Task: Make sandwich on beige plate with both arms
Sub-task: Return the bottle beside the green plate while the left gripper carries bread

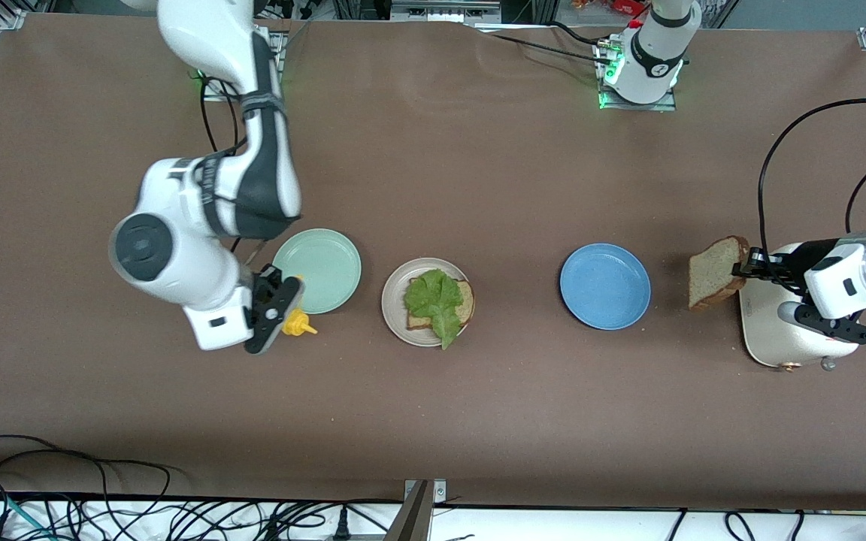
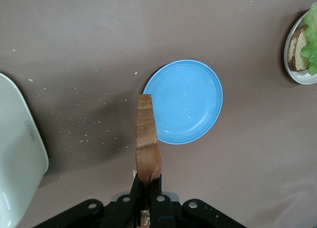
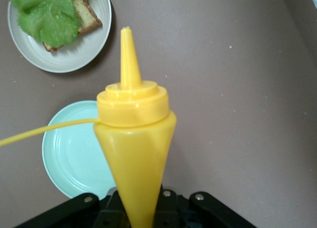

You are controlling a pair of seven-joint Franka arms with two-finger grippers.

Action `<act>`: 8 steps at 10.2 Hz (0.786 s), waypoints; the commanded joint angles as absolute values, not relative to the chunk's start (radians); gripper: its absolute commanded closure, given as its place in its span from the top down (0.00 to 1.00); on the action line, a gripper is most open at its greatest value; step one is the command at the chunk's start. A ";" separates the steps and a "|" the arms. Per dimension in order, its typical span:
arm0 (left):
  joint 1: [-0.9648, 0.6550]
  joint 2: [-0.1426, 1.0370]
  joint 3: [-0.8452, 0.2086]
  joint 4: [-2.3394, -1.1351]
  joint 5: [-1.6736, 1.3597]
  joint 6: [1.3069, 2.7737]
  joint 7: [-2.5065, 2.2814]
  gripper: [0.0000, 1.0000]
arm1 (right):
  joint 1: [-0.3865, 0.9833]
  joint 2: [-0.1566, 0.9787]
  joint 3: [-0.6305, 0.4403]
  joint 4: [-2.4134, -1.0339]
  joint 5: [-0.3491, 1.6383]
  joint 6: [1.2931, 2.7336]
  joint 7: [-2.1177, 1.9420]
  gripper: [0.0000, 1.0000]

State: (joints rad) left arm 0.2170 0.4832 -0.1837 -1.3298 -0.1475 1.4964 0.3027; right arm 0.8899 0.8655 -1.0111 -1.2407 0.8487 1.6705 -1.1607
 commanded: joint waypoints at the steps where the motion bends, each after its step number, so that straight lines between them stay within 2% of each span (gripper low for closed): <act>1: 0.189 0.512 -0.179 -1.312 -0.234 1.480 0.287 0.00 | 0.763 0.842 -0.996 -1.279 1.004 1.596 -1.323 0.00; 6: 0.120 0.603 -0.179 -1.305 -0.495 1.491 0.224 0.00 | 0.612 0.831 -0.994 -1.495 1.325 1.449 -1.783 0.00; 8: 0.083 0.649 -0.178 -1.305 -0.654 1.512 0.140 0.00 | 0.568 0.847 -0.959 -1.581 1.448 1.424 -1.990 0.00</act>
